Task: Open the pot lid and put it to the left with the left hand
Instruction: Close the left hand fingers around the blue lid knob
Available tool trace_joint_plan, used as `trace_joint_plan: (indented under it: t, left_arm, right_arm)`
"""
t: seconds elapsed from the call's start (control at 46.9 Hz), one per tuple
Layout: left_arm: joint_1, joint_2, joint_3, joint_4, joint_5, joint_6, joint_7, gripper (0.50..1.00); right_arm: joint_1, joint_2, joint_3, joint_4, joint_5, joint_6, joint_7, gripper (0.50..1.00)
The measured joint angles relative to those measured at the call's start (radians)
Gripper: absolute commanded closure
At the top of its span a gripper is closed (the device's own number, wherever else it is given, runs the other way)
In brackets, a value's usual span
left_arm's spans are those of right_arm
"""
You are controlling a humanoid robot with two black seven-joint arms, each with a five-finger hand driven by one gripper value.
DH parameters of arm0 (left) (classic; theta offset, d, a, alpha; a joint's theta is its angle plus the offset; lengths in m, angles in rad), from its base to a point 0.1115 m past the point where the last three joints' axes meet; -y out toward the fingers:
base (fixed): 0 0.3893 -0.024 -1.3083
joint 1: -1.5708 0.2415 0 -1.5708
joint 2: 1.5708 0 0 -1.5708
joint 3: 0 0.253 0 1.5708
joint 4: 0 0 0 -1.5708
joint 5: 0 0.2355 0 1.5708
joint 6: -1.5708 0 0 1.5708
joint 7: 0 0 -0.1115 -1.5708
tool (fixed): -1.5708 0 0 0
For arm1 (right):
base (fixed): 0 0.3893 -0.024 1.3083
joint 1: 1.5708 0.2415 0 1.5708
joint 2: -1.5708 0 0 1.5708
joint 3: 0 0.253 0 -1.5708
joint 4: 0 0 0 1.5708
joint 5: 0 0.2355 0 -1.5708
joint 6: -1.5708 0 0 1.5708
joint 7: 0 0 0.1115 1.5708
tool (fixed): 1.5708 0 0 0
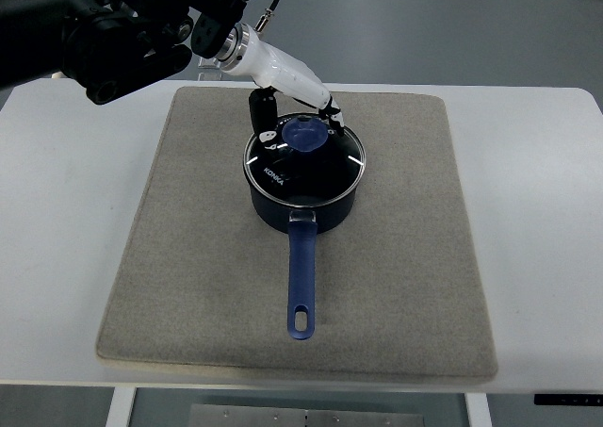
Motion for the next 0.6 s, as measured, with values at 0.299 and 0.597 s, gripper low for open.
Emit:
trace_joint_plan:
  t: [0.299,0.597]
  left_arm:
    - [0.002,-0.011,-0.001,0.002,-0.007,0.008,0.000,0.675]
    - [0.002,-0.013,-0.001,0.002,0.005,0.032,0.000,0.752]
  right_arm:
    - [0.000,0.000,0.000,0.000,-0.001,0.000,0.000,0.585]
    - [0.000,0.000,0.000,0.000,-0.001,0.000,0.000,0.585]
